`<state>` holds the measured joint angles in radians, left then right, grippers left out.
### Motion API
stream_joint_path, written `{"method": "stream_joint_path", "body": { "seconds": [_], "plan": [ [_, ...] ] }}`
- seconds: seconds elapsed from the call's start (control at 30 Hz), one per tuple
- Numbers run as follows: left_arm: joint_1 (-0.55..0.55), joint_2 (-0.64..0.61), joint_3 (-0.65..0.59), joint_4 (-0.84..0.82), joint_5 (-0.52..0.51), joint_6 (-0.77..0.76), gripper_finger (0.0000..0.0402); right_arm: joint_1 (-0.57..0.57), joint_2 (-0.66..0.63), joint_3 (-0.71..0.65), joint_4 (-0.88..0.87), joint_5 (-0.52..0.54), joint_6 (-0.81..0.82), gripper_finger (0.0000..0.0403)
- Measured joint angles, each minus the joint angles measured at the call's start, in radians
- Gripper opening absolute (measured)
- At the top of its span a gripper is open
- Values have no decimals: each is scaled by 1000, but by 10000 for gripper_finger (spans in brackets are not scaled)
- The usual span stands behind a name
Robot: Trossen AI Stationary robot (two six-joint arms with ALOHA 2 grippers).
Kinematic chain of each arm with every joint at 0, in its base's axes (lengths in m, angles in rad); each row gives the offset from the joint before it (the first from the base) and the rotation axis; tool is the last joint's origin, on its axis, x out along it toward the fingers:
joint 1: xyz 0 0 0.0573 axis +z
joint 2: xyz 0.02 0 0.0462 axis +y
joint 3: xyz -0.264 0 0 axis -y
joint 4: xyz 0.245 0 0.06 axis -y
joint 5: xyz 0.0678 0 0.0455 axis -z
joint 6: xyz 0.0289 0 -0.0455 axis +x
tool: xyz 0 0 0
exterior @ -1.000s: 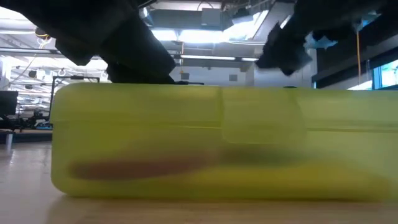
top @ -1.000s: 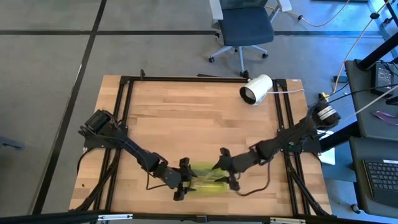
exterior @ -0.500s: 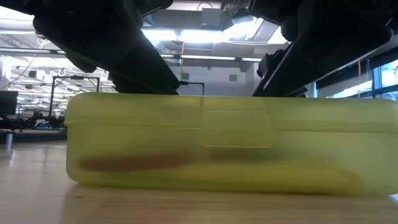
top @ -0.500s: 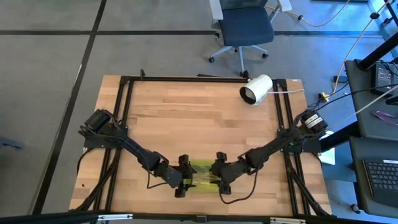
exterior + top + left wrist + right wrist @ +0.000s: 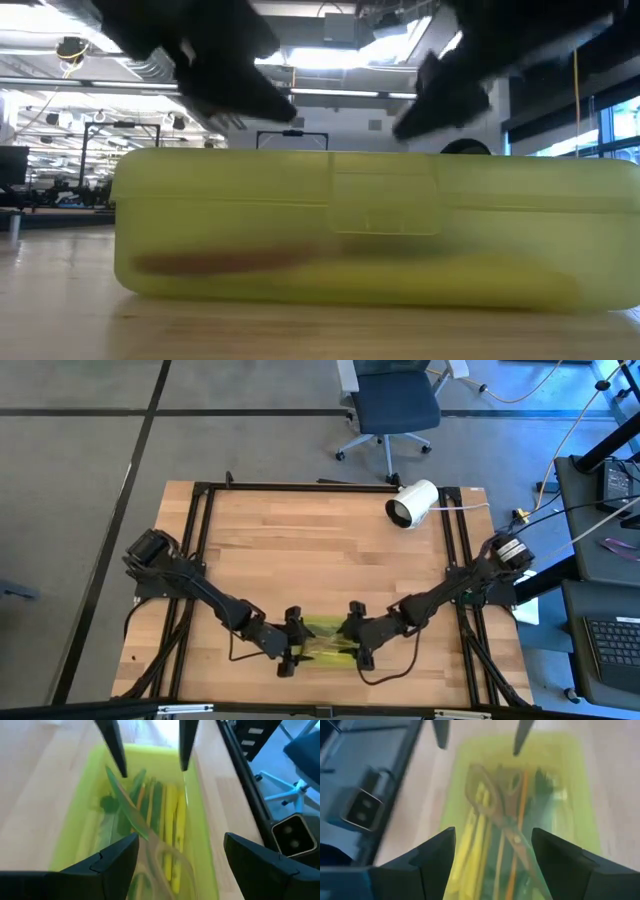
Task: Pick & place school supplies into a supply box
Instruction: Return to Home Position
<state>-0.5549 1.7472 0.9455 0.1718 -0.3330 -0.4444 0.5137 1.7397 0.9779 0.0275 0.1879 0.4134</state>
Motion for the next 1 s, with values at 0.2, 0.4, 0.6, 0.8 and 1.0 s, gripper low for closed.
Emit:
{"method": "stream_joint_path", "body": {
  "seconds": [0.2, 0.4, 0.6, 0.8, 1.0],
  "plan": [
    [3, -130, 2, -65, -2, 53, 283, 0, -149, 0, -37, -40, -58, 265],
    [-1, -220, 2, -30, 1, 77, 283, 3, -276, 1, -111, -182, -137, 265],
    [138, -325, -48, 23, 157, 109, 283, -65, -392, -114, -52, -299, -188, 265],
    [332, -487, -189, 94, 305, 149, 283, -156, -619, -334, 113, -346, -181, 265],
    [486, -671, -338, 132, 312, 189, 283, -246, -884, -517, 148, -315, -183, 265]
  ]
}}
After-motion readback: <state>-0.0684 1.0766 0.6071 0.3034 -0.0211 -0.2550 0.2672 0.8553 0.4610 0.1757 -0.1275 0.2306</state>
